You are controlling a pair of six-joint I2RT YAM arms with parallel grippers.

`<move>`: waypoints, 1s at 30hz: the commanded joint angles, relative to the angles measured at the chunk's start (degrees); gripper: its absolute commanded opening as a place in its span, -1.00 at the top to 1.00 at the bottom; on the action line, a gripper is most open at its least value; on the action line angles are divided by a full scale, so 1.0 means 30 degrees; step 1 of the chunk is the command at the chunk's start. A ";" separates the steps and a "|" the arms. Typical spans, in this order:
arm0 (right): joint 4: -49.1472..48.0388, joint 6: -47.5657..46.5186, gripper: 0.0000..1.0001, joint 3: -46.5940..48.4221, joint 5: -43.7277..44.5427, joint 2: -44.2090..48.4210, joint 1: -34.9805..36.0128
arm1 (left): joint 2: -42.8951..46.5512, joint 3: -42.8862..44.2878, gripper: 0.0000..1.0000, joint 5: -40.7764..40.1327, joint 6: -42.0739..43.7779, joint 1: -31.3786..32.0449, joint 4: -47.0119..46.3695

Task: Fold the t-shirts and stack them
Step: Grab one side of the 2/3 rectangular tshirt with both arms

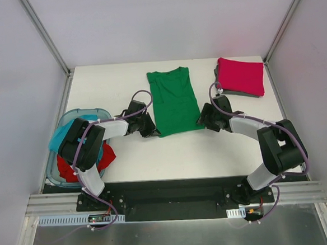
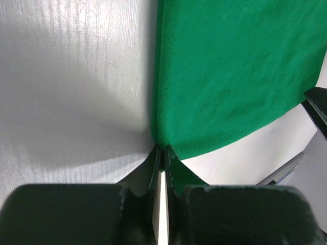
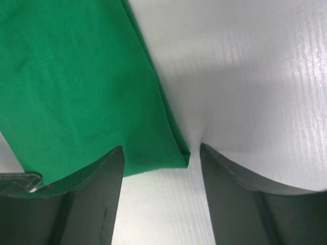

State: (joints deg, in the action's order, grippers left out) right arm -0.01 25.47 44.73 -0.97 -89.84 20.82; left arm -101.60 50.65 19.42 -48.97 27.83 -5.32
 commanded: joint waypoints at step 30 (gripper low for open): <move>0.8286 -0.0406 0.99 -0.4127 0.0620 1.0396 0.1789 | 0.9367 -0.4342 1.00 -0.3923 -0.0228 0.4867 0.5081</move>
State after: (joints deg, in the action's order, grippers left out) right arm 12.67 25.02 34.39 -0.34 -68.60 24.53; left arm -82.59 41.25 11.18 -48.16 39.22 3.07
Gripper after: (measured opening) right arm 0.017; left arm 0.006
